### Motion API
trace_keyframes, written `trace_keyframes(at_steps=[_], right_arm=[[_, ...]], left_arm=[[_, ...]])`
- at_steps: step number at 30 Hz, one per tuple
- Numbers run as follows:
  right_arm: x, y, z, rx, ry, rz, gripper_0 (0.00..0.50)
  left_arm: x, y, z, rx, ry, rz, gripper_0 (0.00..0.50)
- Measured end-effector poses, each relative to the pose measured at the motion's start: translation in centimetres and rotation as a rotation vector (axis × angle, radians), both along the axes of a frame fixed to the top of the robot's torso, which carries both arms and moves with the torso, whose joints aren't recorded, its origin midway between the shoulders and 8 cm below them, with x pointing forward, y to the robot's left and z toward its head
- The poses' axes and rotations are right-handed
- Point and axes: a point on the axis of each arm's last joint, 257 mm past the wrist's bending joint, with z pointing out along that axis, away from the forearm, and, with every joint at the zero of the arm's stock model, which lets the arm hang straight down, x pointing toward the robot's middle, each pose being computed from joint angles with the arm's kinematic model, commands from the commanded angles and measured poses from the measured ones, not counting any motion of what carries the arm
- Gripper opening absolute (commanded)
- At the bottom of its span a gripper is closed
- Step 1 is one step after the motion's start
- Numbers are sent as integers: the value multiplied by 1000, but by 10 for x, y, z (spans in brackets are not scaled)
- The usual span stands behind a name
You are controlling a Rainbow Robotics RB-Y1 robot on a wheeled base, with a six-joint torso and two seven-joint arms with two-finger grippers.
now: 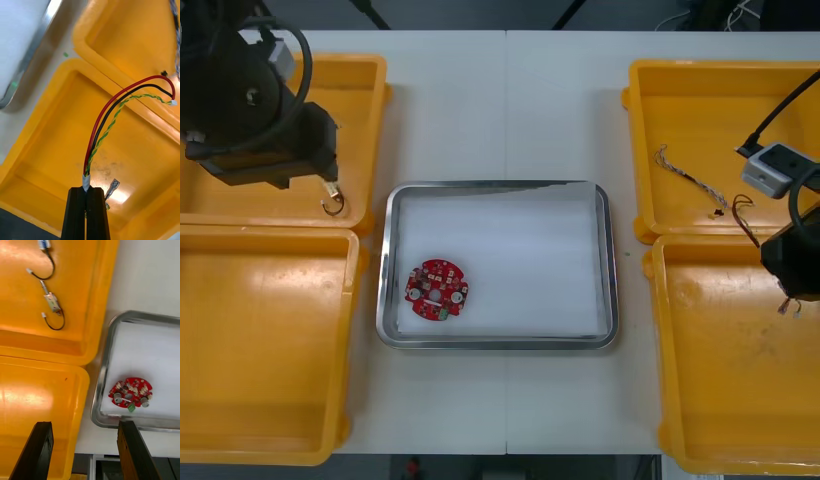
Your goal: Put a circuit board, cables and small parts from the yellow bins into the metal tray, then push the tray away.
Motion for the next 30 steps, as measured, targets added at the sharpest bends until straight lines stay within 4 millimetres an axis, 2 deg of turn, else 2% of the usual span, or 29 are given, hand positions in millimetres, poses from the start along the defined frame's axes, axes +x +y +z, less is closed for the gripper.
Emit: trace_keyframes(at_steps=[6,12,17,21,30], right_arm=[[1,33,-5,-54,15,136,0],[5,69,-10,-145,-9,446,0],[4,98,-16,-148,-24,562,0],[2,116,-22,-188,-31,729,0],[2,159,-45,-203,-18,886,0]], left_arm=[[15,38,7,-27,16,127,500],[36,69,11,-56,15,221,500],[54,90,12,-21,15,156,500],[66,109,10,28,-2,102,500],[101,145,1,-54,-61,234,500]])
